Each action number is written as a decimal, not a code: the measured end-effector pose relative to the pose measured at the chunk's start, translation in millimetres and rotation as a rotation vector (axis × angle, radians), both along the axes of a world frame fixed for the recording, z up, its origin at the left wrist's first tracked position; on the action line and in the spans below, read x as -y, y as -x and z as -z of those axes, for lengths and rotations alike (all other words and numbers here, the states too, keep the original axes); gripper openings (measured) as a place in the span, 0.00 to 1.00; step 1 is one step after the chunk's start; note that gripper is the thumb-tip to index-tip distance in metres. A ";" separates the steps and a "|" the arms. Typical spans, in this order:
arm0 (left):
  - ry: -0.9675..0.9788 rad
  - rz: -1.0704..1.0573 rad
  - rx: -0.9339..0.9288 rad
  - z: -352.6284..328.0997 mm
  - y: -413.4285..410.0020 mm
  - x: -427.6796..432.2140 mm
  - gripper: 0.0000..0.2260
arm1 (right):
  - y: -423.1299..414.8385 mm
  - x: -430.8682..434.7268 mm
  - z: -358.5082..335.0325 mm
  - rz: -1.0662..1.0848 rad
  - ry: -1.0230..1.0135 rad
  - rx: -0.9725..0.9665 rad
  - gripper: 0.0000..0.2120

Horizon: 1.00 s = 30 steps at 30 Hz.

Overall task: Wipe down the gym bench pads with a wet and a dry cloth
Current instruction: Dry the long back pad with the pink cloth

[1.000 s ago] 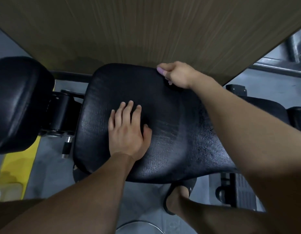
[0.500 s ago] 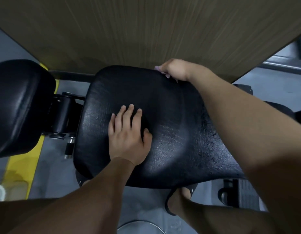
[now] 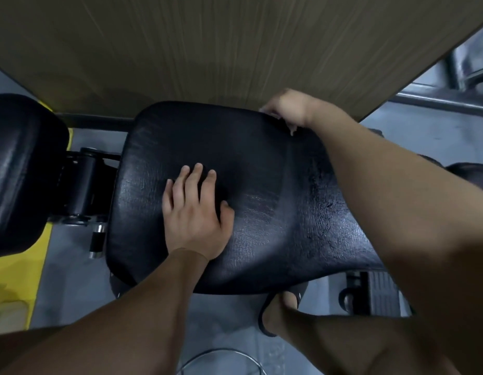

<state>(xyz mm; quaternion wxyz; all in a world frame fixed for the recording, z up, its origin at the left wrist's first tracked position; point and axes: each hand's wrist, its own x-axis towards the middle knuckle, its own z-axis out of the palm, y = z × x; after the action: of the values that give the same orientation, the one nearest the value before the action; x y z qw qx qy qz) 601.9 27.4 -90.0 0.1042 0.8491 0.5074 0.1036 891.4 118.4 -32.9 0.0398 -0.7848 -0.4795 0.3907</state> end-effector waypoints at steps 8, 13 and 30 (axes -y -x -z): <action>0.010 -0.016 -0.023 -0.2 0.0 -0.6 0.27 | -16.8 64.0 0.6 0.022 -0.094 0.041 0.20; -0.003 -0.016 -0.010 -1.0 0.4 -0.2 0.27 | 26.8 55.9 30.0 -0.219 -0.297 0.302 0.23; -0.019 -0.012 -0.004 2.8 0.1 1.4 0.27 | 68.4 86.5 55.0 -0.290 -0.486 0.423 0.28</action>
<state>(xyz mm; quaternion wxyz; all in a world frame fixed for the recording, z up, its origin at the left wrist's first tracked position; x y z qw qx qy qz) 601.7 26.0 -92.8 0.0944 0.8472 0.5116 0.1075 823.0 32.0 -87.8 0.0694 -0.7397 -0.6624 0.0957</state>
